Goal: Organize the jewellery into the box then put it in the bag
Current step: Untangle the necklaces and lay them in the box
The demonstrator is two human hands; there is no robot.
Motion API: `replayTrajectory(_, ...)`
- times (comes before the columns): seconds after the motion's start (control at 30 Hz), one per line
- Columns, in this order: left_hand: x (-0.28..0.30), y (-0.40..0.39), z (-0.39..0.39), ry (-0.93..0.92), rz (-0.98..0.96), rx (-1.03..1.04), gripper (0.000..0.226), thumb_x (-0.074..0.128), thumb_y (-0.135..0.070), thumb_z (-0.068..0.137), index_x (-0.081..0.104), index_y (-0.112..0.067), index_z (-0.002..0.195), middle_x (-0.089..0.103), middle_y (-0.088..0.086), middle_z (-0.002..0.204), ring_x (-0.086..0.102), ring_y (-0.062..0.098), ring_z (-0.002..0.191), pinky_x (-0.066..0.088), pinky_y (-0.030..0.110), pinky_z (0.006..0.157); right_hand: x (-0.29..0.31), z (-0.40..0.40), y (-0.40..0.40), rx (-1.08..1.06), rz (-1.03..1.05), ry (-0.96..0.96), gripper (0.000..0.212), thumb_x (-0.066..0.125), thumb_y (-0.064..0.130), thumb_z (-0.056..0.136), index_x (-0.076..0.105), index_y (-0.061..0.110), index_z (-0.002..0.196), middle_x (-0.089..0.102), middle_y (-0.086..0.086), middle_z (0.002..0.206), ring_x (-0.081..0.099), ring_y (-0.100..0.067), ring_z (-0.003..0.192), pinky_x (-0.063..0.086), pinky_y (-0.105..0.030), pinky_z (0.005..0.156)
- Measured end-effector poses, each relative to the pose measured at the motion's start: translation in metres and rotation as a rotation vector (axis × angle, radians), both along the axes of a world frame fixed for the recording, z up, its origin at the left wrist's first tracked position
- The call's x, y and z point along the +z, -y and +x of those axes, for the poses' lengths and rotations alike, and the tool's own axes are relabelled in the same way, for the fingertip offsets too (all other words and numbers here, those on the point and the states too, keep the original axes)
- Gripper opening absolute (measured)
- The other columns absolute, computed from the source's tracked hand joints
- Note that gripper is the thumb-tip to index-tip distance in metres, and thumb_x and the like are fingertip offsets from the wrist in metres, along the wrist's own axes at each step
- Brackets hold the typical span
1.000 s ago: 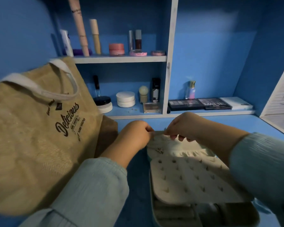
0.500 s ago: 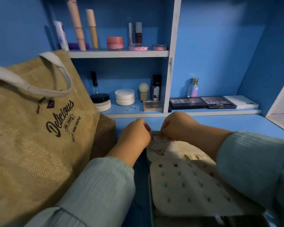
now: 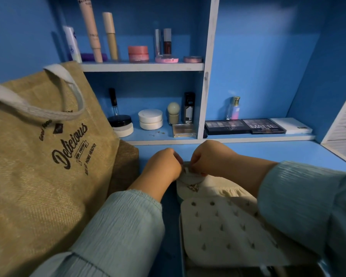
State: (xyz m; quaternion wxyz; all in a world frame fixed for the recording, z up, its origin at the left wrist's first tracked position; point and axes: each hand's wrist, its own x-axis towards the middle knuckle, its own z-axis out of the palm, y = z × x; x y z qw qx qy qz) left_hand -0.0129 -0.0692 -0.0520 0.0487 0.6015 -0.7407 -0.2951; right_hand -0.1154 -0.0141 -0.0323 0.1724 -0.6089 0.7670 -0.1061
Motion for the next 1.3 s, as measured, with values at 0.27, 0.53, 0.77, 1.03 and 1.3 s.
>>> replayTrajectory(0.27,0.010,-0.006,0.003,-0.068,0.111,-0.037,0.037,0.058,-0.015,0.092,0.053,-0.018,0.129,0.043,0.008,0.139,0.043,0.027,0.124,0.037,0.034,0.100,0.007,-0.003,-0.011,-0.033,0.078,0.195,0.017,0.069,0.022,0.081,0.072,0.008,0.089,0.053,-0.001,0.059,0.043,-0.014,0.051,0.036,-0.019,0.047)
replayTrajectory(0.53,0.004,-0.031,0.026,-0.382,0.052,-0.007,0.025,0.053,-0.006,0.092,0.062,-0.018,0.112,0.063,0.005,0.102,0.061,0.022,0.087,0.052,0.035,0.087,0.010,-0.012,-0.028,-0.064,0.091,0.303,0.008,0.067,0.013,0.081,0.070,0.021,0.082,0.057,0.001,0.059,0.043,-0.011,0.051,0.034,-0.017,0.043)
replayTrajectory(0.77,0.000,-0.041,0.036,-0.600,-0.001,0.065,0.011,0.059,-0.013,0.091,0.064,-0.020,0.098,0.063,-0.003,0.080,0.057,0.010,0.065,0.047,0.018,0.058,0.009,-0.017,-0.039,-0.144,0.019,0.361,0.016,0.064,0.004,0.080,0.074,0.014,0.086,0.066,-0.002,0.073,0.054,-0.013,0.067,0.042,-0.017,0.049)
replayTrajectory(1.03,0.000,-0.052,0.036,-0.423,-0.121,-0.202,0.028,0.042,-0.010,0.098,0.060,-0.031,0.105,0.062,-0.012,0.104,0.059,0.007,0.100,0.045,0.017,0.078,0.014,-0.009,-0.050,0.118,0.170,-0.032,0.021,0.063,0.025,0.086,0.072,0.021,0.105,0.068,-0.003,0.104,0.065,-0.025,0.094,0.050,-0.024,0.076)
replayTrajectory(1.3,0.002,-0.056,0.038,-0.258,-0.282,-0.387,0.036,0.036,-0.008,0.099,0.060,-0.027,0.118,0.059,-0.011,0.120,0.055,0.005,0.105,0.042,0.018,0.088,0.020,-0.011,-0.054,0.215,0.217,-0.074,0.024,0.064,0.022,0.086,0.066,0.024,0.110,0.059,0.005,0.100,0.061,-0.023,0.097,0.050,-0.028,0.081)
